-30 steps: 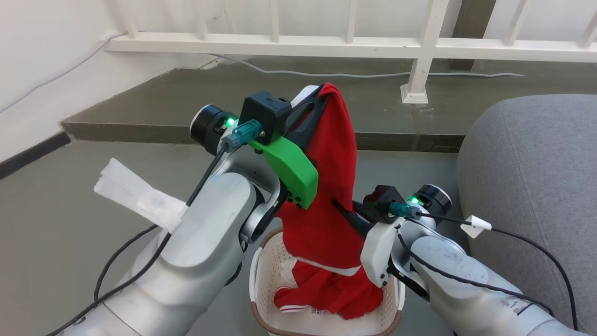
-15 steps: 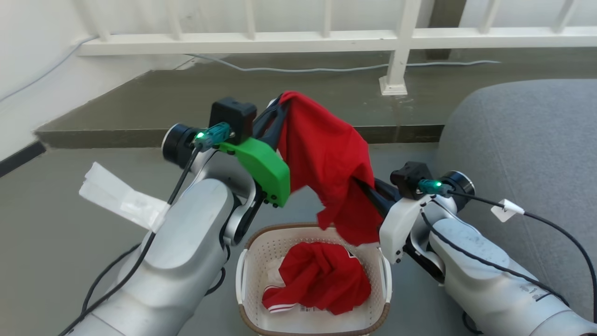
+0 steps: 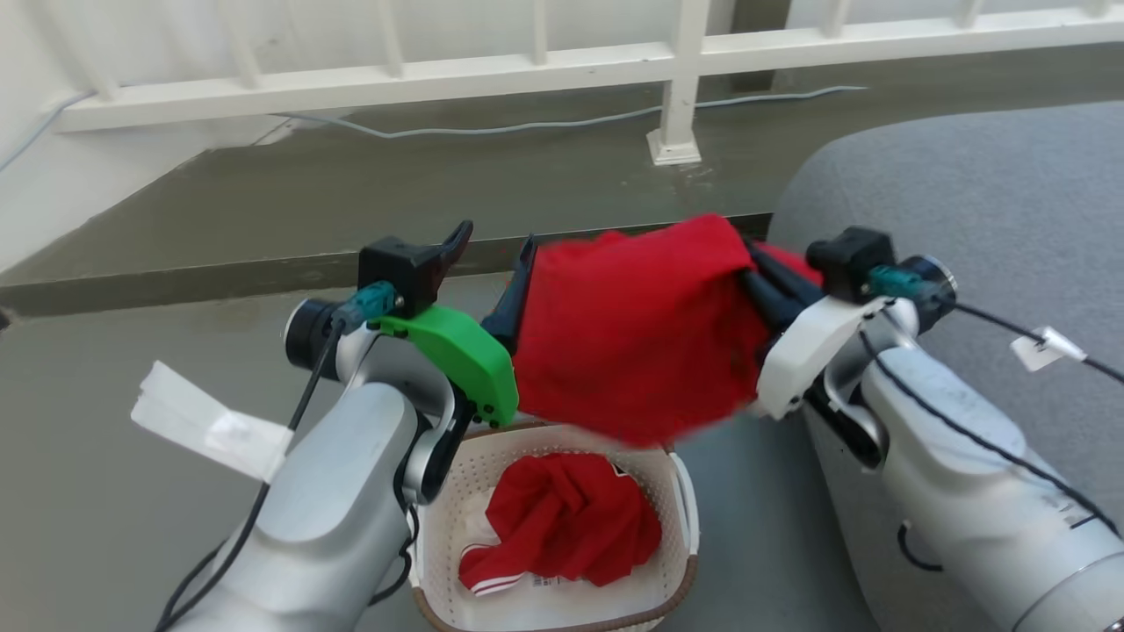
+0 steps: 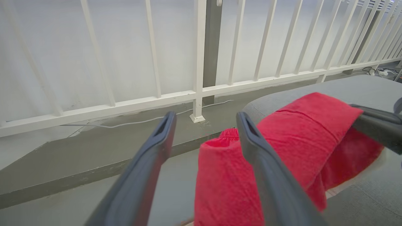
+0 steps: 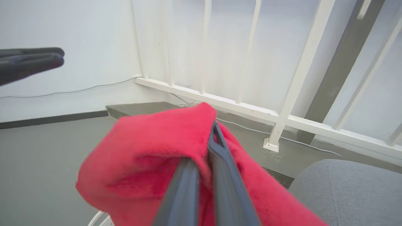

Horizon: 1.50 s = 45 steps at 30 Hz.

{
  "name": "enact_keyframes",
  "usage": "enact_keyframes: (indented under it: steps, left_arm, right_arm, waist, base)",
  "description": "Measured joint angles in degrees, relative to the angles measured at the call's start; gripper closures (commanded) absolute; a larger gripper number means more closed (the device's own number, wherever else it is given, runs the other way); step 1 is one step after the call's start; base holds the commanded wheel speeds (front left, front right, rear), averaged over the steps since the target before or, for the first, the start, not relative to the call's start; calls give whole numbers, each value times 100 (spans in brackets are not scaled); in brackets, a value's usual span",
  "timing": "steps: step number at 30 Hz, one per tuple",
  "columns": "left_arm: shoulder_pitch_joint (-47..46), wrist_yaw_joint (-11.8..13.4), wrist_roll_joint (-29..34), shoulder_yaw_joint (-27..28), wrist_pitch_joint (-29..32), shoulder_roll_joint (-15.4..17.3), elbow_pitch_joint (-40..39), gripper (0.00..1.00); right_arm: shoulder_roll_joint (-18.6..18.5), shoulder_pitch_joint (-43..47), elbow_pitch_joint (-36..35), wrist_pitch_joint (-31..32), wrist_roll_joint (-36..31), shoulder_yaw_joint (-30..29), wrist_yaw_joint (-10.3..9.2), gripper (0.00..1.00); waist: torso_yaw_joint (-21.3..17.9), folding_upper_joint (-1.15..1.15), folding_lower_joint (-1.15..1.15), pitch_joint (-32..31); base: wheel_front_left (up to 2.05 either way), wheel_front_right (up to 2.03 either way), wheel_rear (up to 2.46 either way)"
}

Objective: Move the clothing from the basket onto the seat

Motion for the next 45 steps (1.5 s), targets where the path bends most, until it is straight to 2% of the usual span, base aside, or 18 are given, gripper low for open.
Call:
enact_keyframes:
  steps: [13, 23, 30, 45]
  left_arm:
    - [410, -243, -86, -196, -214, -14, -48, 0]
    - [559, -312, -116, -333, -312, -77, -215, 0]
    - [644, -319, -54, -469, -339, -87, -316, 0]
    - [695, -318, 90, -745, -355, -86, -530, 0]
  right_arm:
    - [-721, 41, -502, -1, 2, -734, -353, 100]
    - [-1136, 346, -898, -4, 42, -1152, -560, 100]
    - [-1350, 571, -1190, -8, 43, -1378, -697, 100]
    - [-1573, 864, -1764, -9, 92, -1656, -799, 100]
  waist:
    - [-527, 0, 0, 15]
    - [-989, 0, 0, 29]
    - [-1433, 0, 0, 58]
    - [-2415, 0, 0, 308]
  base:
    - [0, 0, 0]
    - [0, 0, 0]
    - [0, 0, 0]
    - [0, 0, 0]
